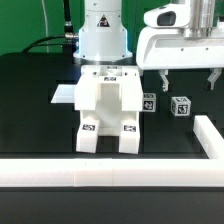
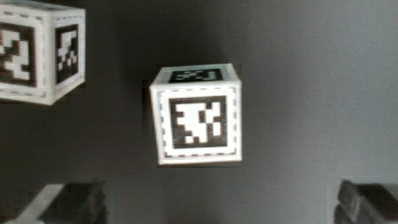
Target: Assemble chair
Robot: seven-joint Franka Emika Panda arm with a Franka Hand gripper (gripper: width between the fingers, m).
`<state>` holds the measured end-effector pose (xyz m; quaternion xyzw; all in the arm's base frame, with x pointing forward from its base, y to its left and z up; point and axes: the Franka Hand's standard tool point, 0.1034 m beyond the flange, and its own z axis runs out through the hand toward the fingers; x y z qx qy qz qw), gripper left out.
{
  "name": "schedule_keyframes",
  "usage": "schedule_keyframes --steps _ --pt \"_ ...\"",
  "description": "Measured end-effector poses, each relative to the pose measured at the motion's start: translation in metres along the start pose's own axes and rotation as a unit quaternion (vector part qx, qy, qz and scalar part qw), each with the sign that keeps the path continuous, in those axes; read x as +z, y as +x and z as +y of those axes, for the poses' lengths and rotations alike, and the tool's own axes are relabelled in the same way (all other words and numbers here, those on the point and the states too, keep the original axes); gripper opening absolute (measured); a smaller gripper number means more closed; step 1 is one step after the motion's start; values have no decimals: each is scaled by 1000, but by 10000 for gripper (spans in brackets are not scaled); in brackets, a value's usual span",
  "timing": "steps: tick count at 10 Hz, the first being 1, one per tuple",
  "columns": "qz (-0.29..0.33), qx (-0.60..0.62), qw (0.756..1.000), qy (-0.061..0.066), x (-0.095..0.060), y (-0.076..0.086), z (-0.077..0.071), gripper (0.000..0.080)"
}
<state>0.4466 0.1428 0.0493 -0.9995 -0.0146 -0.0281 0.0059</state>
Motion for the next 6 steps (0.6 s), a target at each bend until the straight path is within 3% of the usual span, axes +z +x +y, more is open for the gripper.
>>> schedule_keyframes --steps 6 --pt "-8 -61 998 -8 18 -3 1 649"
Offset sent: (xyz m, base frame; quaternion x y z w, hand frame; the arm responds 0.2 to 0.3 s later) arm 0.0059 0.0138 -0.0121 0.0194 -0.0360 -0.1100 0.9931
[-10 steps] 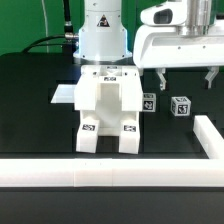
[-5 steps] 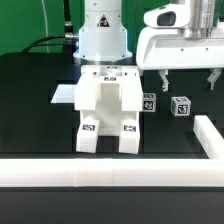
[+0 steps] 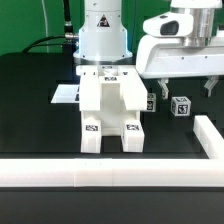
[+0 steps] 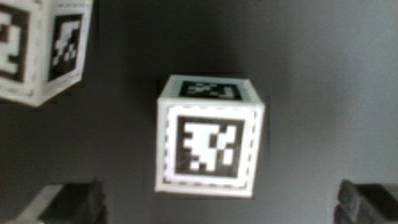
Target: Assemble chair
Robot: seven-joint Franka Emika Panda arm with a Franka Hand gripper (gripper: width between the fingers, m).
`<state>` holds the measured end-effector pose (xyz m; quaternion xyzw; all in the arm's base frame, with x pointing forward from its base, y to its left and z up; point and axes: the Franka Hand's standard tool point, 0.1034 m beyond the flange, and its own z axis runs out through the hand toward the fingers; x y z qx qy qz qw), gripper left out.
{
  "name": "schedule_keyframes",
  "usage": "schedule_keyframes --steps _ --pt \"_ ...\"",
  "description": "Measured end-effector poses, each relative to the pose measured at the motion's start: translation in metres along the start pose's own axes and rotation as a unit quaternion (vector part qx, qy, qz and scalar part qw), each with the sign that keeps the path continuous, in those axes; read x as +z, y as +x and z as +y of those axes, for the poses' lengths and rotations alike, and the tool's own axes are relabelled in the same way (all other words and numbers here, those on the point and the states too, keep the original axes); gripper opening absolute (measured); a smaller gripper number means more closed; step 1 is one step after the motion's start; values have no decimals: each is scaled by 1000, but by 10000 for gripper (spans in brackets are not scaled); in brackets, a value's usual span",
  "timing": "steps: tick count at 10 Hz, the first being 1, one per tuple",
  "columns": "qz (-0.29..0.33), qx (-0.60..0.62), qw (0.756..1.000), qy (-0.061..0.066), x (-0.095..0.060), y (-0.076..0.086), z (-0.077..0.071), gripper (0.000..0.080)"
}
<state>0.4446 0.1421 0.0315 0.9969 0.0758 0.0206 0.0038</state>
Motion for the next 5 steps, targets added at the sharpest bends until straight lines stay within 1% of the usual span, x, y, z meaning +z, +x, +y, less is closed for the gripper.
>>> schedule_keyframes --steps 2,5 --pt "0 4 1000 -1 1 0 4 649" --pt "-5 5 1000 -4 7 -3 4 649"
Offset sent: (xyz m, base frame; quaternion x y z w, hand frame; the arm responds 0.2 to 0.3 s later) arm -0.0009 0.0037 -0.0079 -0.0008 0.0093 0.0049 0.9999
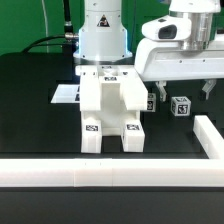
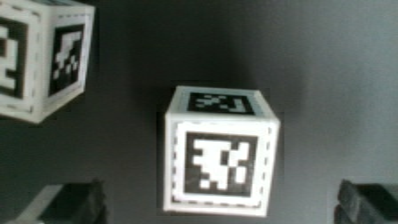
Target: Assemble chair
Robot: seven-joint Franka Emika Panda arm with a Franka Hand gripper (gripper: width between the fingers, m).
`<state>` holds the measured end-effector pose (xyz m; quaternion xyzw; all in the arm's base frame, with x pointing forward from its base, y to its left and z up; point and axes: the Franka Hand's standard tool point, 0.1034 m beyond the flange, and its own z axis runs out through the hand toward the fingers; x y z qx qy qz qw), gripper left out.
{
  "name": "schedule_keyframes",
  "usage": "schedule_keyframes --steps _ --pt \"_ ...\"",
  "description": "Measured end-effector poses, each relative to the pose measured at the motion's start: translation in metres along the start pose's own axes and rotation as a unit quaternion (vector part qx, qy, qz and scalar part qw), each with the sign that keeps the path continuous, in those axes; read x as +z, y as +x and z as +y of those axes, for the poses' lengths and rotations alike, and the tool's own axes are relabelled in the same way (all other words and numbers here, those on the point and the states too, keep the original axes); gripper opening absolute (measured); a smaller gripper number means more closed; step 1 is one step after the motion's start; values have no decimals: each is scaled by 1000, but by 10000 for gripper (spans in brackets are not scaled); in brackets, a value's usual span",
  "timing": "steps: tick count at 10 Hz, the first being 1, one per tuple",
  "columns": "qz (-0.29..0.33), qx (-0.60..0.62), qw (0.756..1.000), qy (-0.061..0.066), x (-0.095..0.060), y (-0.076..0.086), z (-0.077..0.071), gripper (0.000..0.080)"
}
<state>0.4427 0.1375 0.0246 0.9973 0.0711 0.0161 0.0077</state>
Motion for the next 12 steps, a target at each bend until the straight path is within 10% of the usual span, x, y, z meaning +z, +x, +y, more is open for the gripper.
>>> schedule_keyframes --steps 7,9,12 --pt "-10 0 1000 -8 16 -8 4 649" --pt "-11 1 1000 -9 18 -9 3 388" --pt "-11 5 1000 -10 18 -9 8 272"
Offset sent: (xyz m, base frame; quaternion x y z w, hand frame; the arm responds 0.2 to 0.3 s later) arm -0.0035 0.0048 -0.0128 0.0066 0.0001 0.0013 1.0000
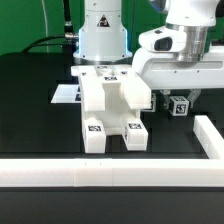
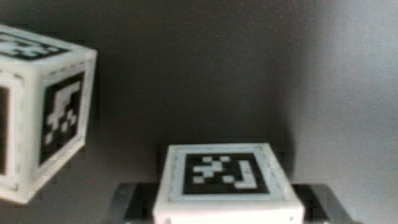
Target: Assemble chair
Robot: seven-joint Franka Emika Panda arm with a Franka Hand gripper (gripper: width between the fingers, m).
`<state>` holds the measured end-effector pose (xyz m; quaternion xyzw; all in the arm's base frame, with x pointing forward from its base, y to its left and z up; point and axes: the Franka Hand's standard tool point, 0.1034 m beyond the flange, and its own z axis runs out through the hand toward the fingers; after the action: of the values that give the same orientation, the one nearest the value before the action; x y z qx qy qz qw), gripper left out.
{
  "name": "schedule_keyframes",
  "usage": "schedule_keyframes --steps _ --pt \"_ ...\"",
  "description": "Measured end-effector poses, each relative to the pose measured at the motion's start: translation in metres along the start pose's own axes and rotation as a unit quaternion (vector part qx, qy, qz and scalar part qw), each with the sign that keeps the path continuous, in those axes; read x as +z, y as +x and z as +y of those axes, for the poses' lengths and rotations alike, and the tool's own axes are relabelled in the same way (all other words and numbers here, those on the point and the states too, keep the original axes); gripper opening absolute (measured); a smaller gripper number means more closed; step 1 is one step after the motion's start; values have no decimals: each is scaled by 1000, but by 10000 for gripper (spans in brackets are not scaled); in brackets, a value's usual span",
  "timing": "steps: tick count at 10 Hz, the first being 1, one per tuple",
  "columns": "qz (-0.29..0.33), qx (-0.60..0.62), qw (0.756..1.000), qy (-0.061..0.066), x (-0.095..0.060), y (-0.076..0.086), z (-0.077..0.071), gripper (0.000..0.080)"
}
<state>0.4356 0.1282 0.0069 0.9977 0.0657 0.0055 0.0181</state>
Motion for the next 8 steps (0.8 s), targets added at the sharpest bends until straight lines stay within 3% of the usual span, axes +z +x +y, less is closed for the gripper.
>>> schedule_keyframes --steps 2,4,6,8 --pt "6 8 1000 3 -10 0 7 272" --pt "12 21 1000 12 -30 1 13 272" --pt "14 47 998 32 -64 9 12 272" --pt "17 64 997 49 -95 16 22 272"
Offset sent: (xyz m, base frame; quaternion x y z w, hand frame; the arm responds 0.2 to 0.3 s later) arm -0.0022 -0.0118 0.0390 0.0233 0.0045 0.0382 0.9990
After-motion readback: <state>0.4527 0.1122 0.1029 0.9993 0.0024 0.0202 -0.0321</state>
